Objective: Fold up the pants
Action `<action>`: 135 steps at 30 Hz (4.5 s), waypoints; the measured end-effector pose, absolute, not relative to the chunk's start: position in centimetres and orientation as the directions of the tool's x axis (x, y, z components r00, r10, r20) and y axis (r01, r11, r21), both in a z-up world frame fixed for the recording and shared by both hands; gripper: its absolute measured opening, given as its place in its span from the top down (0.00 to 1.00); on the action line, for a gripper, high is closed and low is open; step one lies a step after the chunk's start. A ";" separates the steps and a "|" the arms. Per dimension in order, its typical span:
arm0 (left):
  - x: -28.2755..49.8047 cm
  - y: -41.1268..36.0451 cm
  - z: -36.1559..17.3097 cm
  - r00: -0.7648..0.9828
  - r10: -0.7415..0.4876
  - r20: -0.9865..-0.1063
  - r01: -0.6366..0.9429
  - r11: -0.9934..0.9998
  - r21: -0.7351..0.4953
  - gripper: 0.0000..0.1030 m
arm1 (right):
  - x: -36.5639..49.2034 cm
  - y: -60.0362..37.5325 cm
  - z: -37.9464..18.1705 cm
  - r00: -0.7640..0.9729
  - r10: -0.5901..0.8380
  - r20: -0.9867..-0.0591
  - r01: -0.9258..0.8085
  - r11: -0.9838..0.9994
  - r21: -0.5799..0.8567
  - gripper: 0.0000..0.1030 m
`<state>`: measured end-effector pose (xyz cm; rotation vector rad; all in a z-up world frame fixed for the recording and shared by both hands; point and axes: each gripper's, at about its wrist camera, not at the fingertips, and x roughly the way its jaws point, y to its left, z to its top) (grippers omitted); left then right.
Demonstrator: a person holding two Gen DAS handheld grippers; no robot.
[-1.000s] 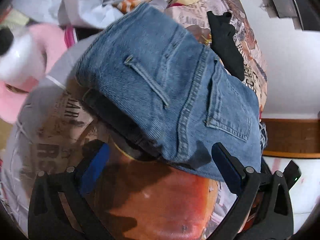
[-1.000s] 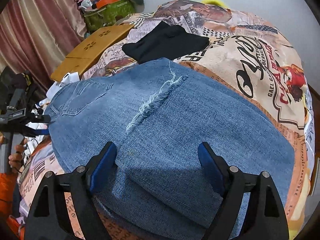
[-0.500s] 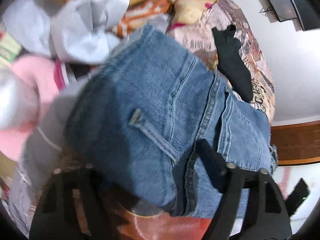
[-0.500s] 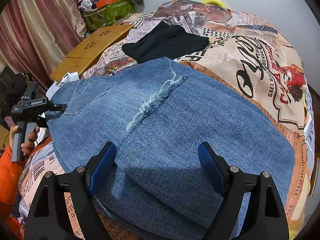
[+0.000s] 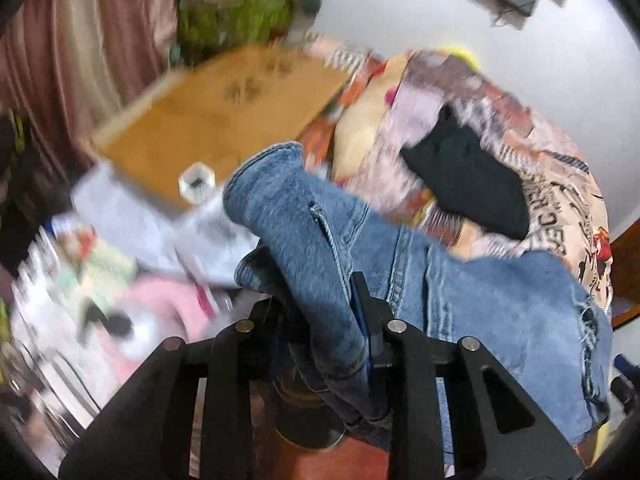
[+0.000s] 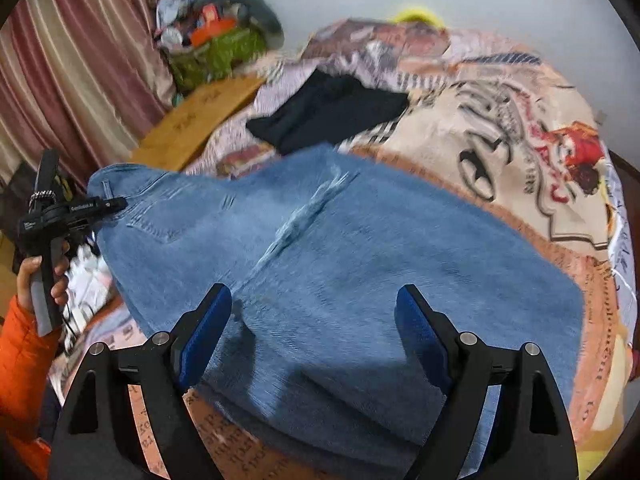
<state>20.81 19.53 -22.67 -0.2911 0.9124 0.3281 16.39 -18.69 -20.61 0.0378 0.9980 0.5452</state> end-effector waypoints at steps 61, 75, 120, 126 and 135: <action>25.4 -29.0 -17.9 0.281 -0.432 -0.857 0.668 0.729 -0.149 0.46 | 9.5 -34.8 -24.8 0.448 0.363 -0.817 -0.045 0.922 0.384 0.20; 29.3 -21.9 -14.0 0.577 -0.278 -0.768 0.521 0.850 0.084 0.10 | 9.0 -33.9 -24.2 0.455 0.382 -0.804 -0.073 0.916 0.394 0.20; 28.6 0.4 -27.3 0.341 -0.132 -0.931 0.312 0.950 -0.021 0.06 | 13.4 -31.5 -22.9 0.460 0.259 -0.849 -0.049 0.962 0.268 0.18; 24.7 -1.3 -26.3 0.327 -0.200 -0.924 0.342 0.936 -0.081 0.07 | 12.1 -31.7 -21.4 0.497 0.263 -0.827 -0.045 0.960 0.278 0.18; 22.9 -4.2 -25.4 0.346 -0.245 -0.906 0.362 0.925 -0.112 0.08 | 10.9 -29.9 -20.2 0.530 0.272 -0.803 -0.086 0.959 0.268 0.18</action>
